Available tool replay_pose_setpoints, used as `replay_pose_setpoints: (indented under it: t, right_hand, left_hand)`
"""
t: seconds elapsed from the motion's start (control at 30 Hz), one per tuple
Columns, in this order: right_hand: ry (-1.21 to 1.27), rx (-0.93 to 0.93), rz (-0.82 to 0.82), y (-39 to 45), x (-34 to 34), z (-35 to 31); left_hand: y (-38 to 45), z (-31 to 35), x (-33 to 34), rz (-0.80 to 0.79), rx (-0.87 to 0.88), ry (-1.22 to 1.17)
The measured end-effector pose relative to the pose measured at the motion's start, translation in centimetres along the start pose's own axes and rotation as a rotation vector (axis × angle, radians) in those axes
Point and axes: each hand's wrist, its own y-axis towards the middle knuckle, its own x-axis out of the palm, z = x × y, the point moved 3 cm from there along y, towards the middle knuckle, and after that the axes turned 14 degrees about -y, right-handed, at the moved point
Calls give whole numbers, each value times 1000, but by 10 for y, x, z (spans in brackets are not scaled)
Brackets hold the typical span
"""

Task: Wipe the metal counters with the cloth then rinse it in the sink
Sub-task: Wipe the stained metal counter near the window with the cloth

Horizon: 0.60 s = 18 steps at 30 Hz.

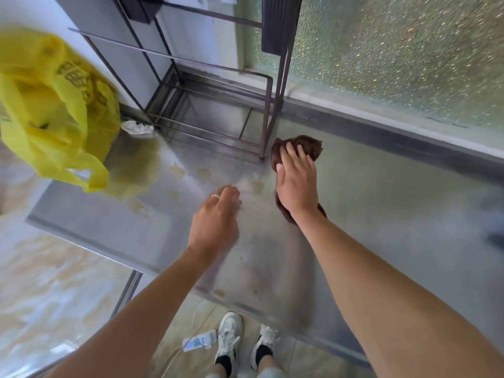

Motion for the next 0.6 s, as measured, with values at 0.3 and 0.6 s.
replay_pose_setpoints:
  t: [0.3,0.6]
  right_hand:
    - [124,-198,12,-87,-10,-48]
    - [221,-344,-70,-190,-28,-112]
  left_hand:
    - [-82,-22,-22,67,74,46]
    - [-107,-60,-53,6,98,1]
